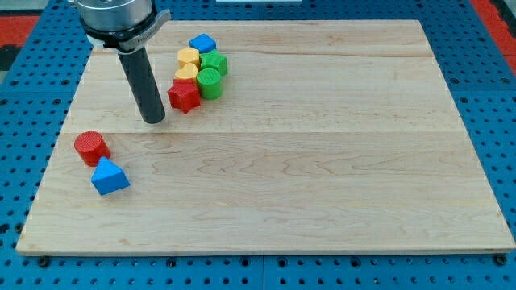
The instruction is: Push your arm closer to the red star
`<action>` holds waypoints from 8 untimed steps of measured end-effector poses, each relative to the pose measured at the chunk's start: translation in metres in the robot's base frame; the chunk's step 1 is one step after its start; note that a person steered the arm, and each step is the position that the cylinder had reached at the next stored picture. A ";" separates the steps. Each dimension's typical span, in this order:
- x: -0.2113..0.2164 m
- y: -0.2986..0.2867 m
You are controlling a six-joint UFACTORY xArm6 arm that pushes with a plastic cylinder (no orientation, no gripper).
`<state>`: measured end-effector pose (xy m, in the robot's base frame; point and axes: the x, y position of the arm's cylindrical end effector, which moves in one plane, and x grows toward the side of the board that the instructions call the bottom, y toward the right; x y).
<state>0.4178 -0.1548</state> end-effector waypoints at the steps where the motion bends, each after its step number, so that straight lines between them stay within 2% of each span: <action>1: 0.000 0.000; 8: 0.001 0.033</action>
